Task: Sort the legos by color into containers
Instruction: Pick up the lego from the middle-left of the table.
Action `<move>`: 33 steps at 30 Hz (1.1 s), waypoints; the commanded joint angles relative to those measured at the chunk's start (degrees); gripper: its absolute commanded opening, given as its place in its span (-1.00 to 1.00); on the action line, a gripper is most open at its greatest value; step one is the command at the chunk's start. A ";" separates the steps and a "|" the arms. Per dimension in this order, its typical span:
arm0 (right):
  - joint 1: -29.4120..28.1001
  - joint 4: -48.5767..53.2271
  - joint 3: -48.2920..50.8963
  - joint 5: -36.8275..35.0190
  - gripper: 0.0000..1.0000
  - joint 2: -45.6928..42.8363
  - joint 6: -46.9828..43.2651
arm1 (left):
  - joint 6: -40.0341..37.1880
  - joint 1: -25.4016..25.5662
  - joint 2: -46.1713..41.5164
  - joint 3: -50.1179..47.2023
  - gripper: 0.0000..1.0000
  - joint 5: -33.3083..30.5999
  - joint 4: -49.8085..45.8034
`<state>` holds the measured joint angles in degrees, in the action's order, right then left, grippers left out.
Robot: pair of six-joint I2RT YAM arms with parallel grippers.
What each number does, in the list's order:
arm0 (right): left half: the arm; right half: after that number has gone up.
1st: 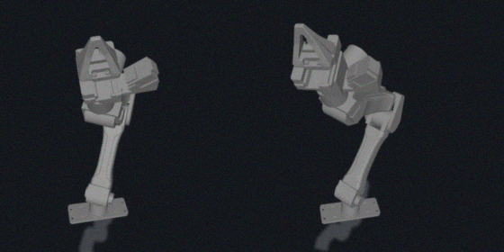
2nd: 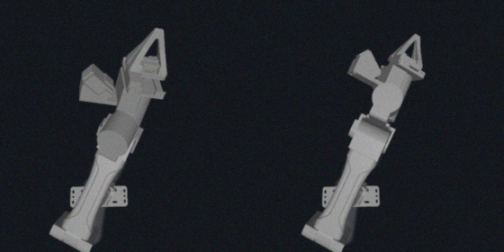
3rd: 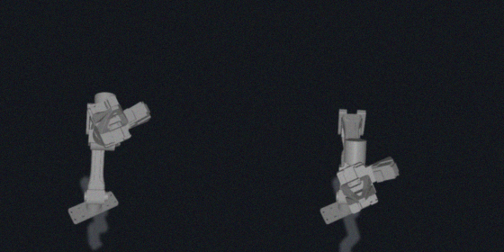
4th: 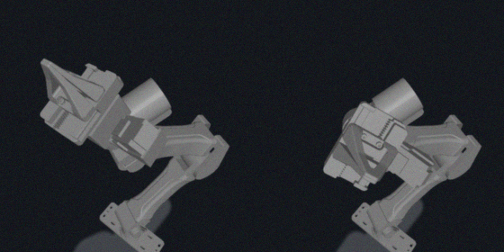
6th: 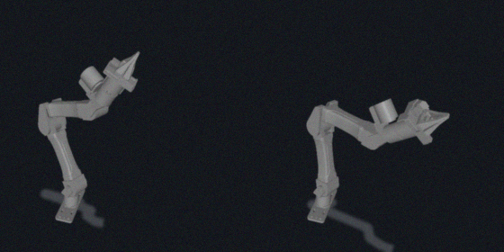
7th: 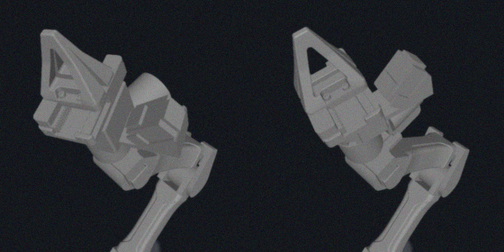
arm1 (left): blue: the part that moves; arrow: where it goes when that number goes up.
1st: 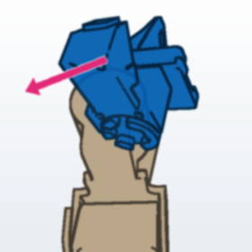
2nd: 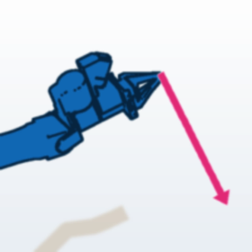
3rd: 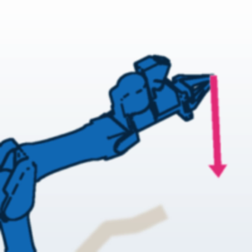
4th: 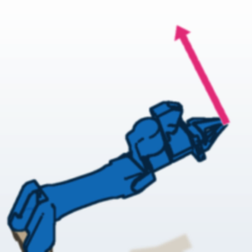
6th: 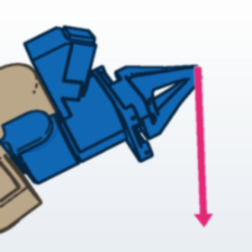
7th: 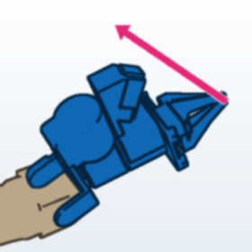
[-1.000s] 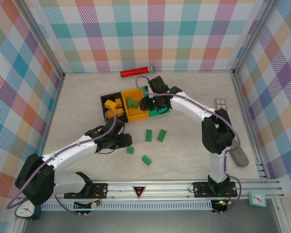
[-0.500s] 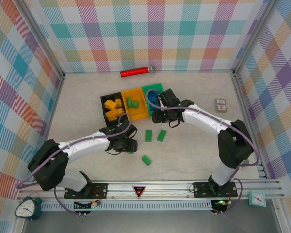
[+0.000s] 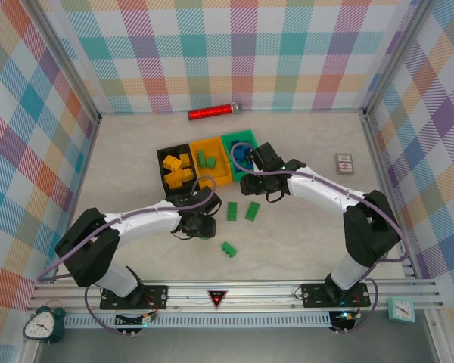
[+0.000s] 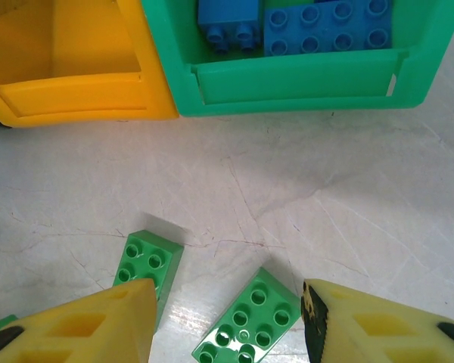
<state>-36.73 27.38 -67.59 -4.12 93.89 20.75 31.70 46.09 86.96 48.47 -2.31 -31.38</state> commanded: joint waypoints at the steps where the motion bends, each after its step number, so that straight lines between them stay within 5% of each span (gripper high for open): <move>1: -0.26 -0.49 1.14 -1.06 0.08 -1.69 0.78 | -0.51 1.13 1.37 1.48 -0.21 -0.94 -1.64; 7: -0.27 -0.67 1.94 -1.33 0.08 -1.87 0.80 | -0.27 1.50 1.68 1.94 -0.40 -1.69 -1.93; 9: -0.27 -0.78 2.03 -1.35 0.08 -1.96 0.95 | -0.08 1.56 1.46 2.15 -0.60 -2.14 -2.24; 23: -0.24 -1.53 3.50 -1.57 0.08 -2.24 1.60 | 1.48 1.55 -1.80 4.28 -0.75 -6.88 -4.43; 33: -0.25 -1.45 6.35 -2.55 0.08 -4.20 2.02 | -0.73 -0.21 0.86 15.78 -0.78 -12.37 -9.12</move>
<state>-36.73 26.00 -62.46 -5.63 92.12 21.93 32.05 46.65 86.70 60.12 -11.60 -37.26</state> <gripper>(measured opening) 0.538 0.178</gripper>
